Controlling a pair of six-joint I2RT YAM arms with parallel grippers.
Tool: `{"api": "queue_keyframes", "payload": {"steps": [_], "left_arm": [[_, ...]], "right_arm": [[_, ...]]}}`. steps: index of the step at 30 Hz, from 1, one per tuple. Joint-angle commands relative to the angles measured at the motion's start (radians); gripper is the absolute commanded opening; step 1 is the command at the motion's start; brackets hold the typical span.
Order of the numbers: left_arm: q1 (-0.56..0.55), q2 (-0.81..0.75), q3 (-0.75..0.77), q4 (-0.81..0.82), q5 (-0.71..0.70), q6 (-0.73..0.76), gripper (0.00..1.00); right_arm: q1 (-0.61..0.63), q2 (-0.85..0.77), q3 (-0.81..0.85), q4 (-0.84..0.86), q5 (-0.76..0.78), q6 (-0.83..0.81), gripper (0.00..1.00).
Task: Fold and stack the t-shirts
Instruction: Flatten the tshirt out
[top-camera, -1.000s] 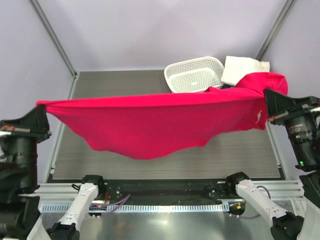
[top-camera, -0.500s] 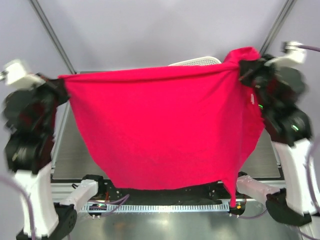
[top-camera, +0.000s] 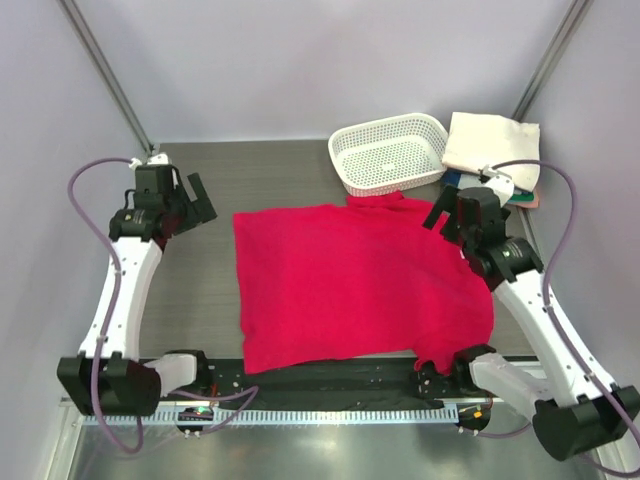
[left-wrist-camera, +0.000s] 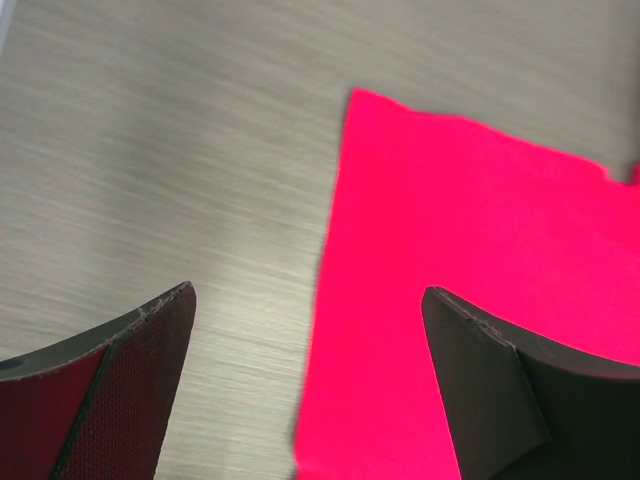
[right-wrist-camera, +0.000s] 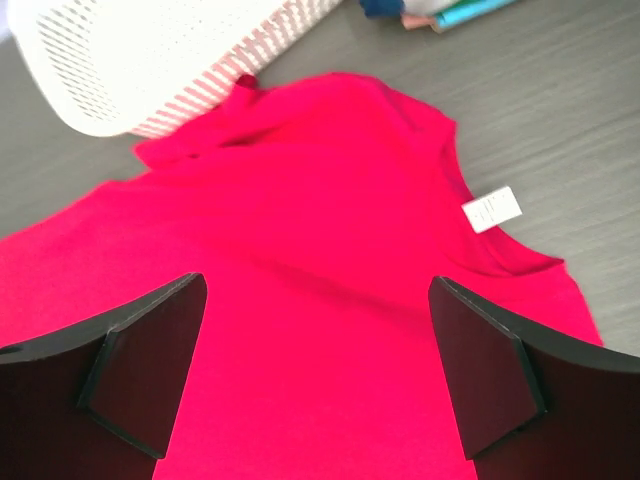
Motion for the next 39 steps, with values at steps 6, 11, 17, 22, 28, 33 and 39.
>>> {"api": "queue_keyframes", "payload": {"steps": [6,11,17,22,28,33,39], "left_arm": [[-0.014,-0.106,-0.197,0.121,0.200,-0.146,0.86],[-0.135,-0.088,-0.331,0.204,0.143,-0.236,0.85],[-0.296,0.038,-0.402,0.340,0.121,-0.339,0.81],[-0.346,0.200,-0.428,0.443,0.131,-0.382,0.78],[-0.344,0.398,-0.362,0.462,0.090,-0.358,0.76],[-0.305,0.544,-0.216,0.396,0.033,-0.316,0.75],[-0.139,0.705,-0.017,0.330,0.031,-0.259,0.73]], "right_arm": [[-0.002,0.092,-0.088,0.144,-0.148,0.039,1.00],[-0.001,0.303,-0.079,0.259,-0.285,-0.003,1.00],[0.001,0.529,0.042,0.282,-0.327,-0.023,1.00],[0.012,0.612,-0.002,0.282,-0.259,-0.001,0.99],[0.010,0.730,-0.004,0.292,-0.219,-0.020,1.00],[-0.017,0.859,0.105,0.289,-0.247,-0.026,1.00],[-0.089,1.043,0.335,0.246,-0.310,-0.015,1.00]]}}
